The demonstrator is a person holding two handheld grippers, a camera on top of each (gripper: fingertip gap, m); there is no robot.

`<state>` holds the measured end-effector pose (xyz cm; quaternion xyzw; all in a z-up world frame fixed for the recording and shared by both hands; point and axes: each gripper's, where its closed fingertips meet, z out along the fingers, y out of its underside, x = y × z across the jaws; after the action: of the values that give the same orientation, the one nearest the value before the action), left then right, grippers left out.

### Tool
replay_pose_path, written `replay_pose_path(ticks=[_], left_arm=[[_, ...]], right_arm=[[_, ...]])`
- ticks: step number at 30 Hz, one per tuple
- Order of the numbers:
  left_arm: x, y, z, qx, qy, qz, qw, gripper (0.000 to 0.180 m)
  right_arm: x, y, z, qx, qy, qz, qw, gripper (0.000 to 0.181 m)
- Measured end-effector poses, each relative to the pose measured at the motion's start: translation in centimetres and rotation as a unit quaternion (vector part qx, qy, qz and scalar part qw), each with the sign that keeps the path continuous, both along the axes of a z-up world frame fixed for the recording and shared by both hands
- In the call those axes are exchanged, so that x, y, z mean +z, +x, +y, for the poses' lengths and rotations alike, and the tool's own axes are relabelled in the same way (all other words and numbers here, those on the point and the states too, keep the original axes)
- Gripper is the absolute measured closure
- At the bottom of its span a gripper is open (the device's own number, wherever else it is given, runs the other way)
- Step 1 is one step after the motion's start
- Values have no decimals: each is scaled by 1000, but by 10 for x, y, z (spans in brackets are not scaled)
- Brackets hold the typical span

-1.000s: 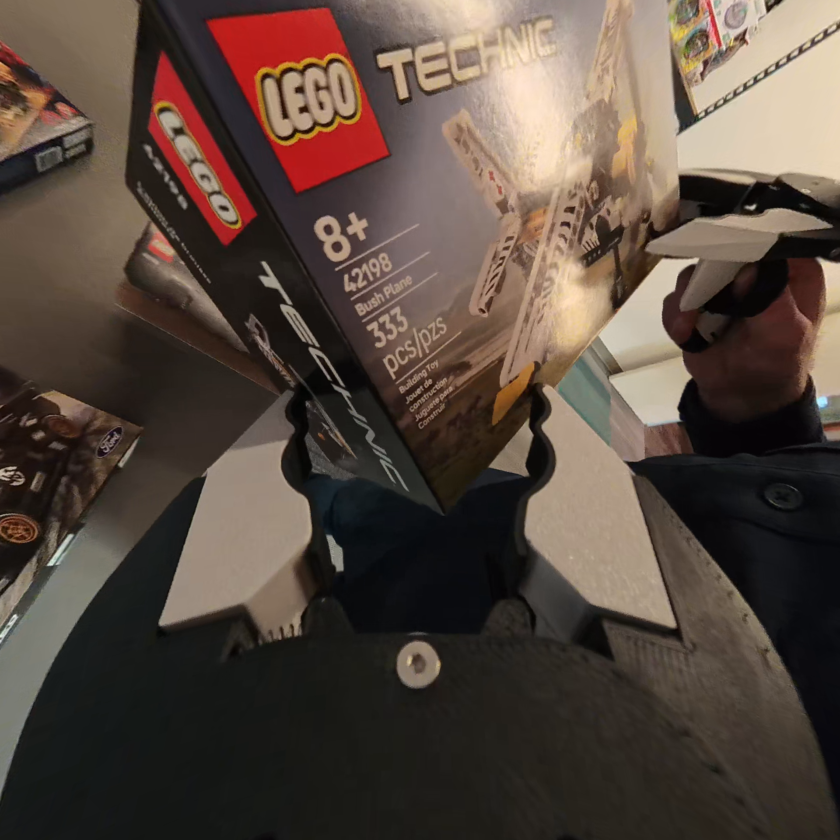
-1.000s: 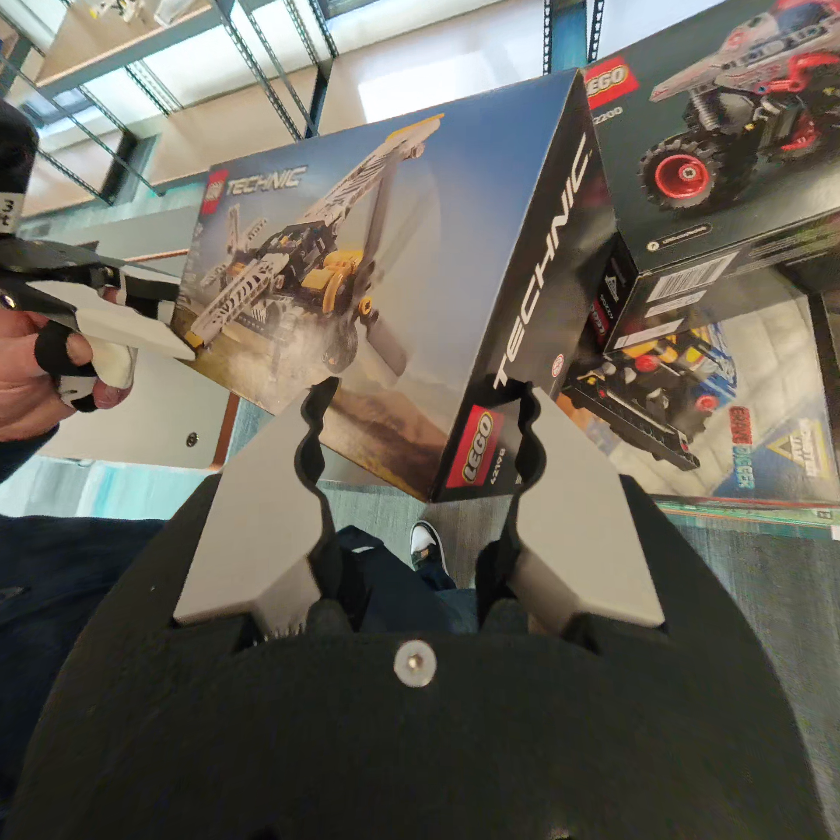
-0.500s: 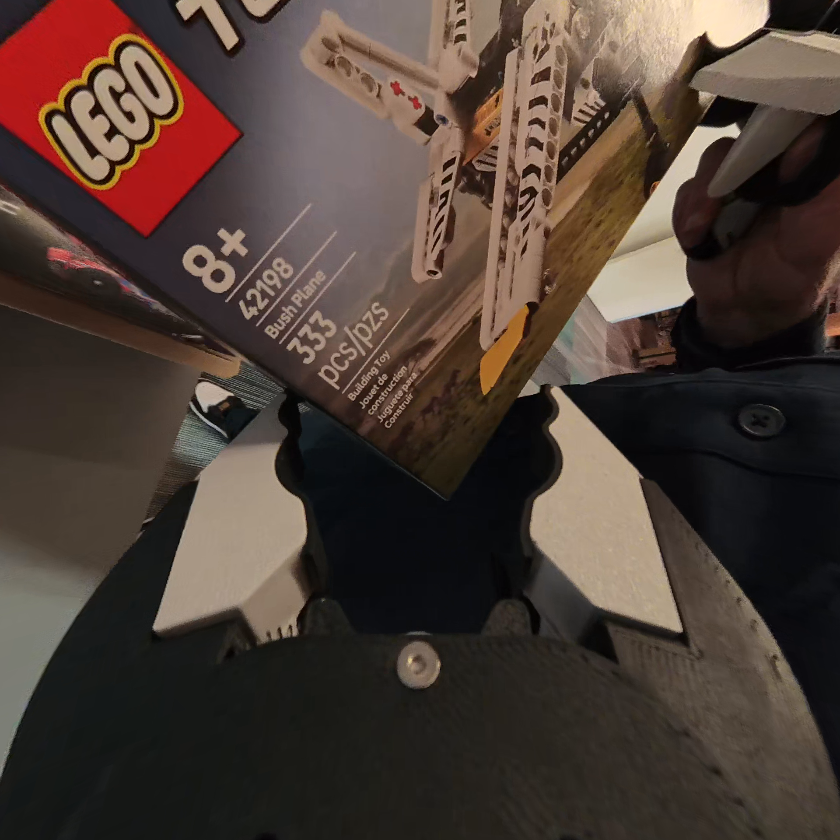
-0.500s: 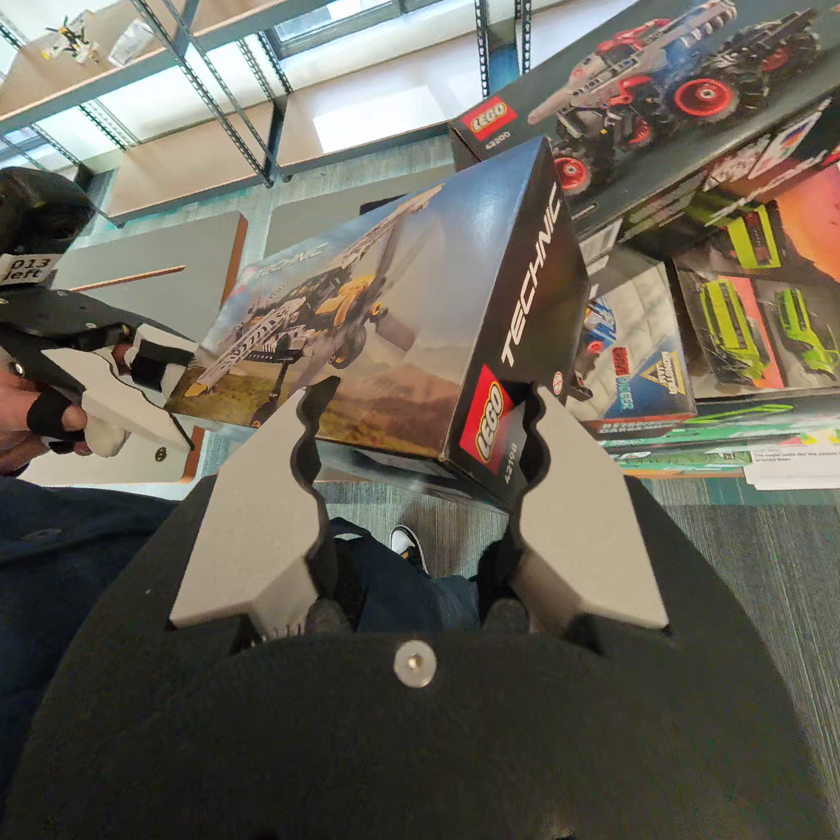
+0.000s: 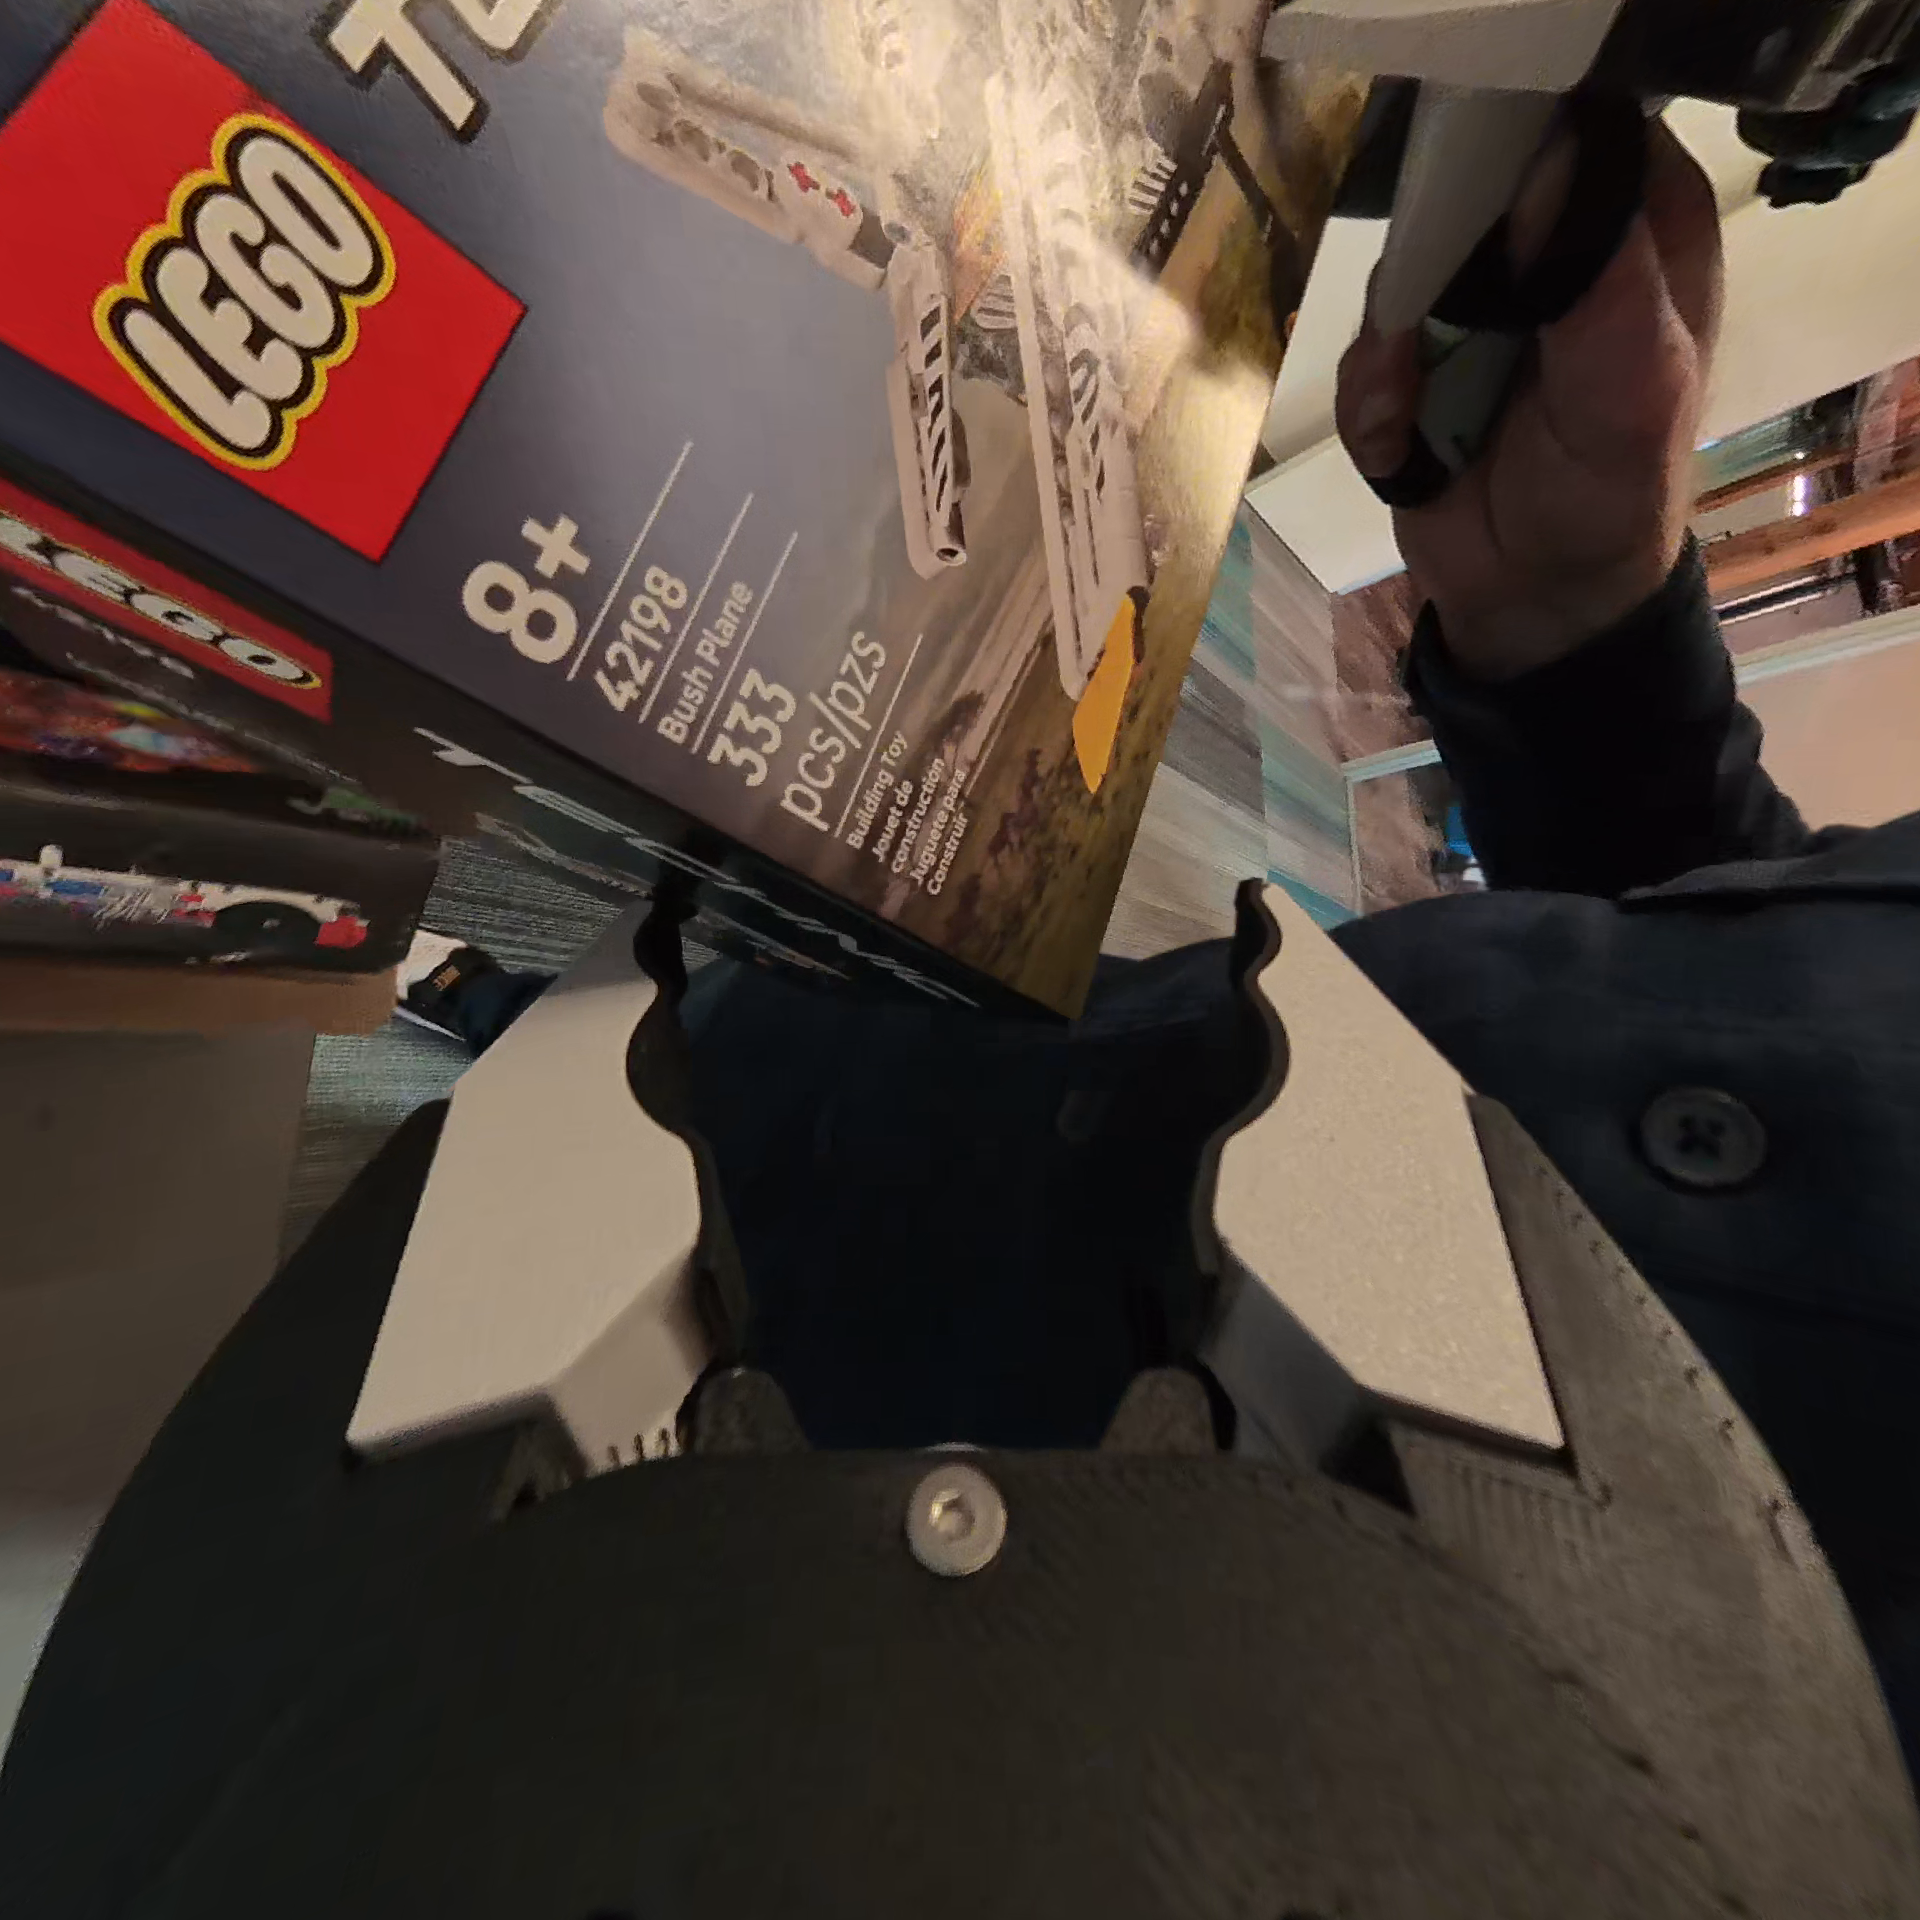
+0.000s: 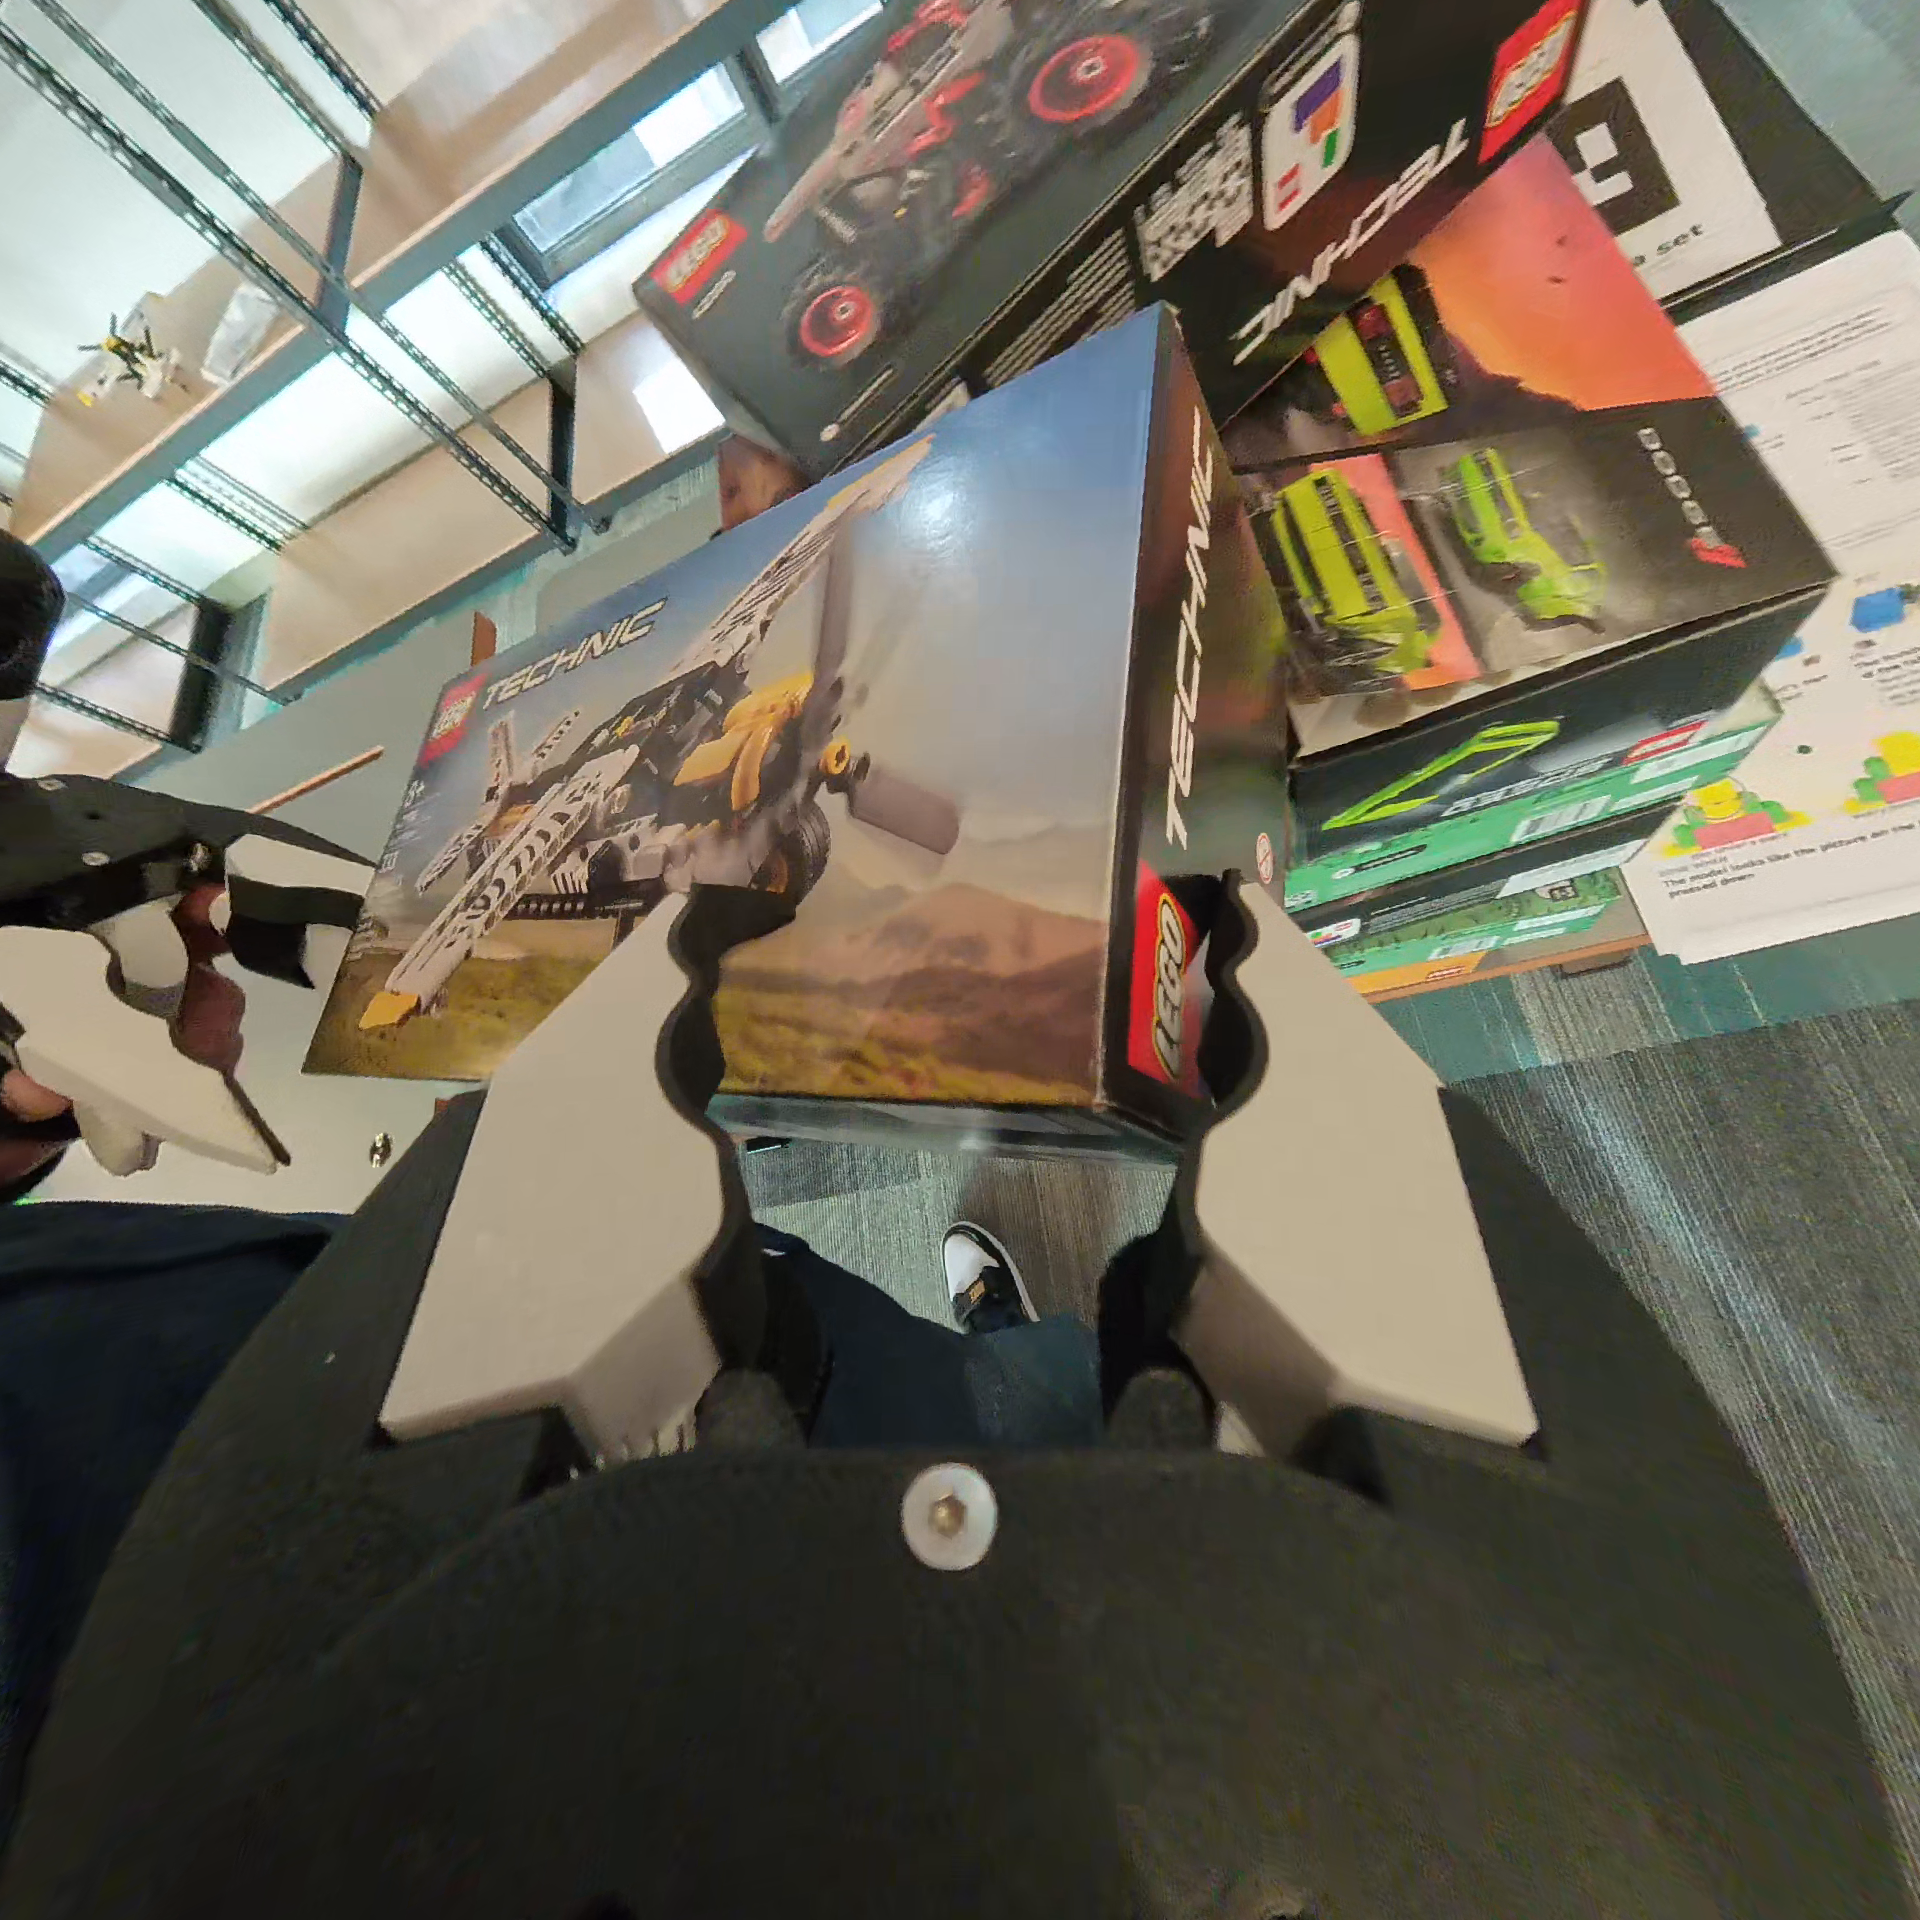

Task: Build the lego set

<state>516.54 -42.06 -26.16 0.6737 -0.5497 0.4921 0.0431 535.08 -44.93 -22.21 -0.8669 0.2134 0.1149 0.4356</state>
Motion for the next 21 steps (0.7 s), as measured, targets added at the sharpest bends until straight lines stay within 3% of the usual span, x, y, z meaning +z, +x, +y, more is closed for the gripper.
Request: replay_pose_path(ticks=[12, 21], left_arm=[[27, 71, -20, -30, -45, -41, 998, 73], [36, 85, 3, 18, -42, -42, 998, 80]], right_arm=[[13, 97, 17, 15, 25, 25, 999, 91], [-11, 116, 61, 63, 18, 79, 995, 91]])
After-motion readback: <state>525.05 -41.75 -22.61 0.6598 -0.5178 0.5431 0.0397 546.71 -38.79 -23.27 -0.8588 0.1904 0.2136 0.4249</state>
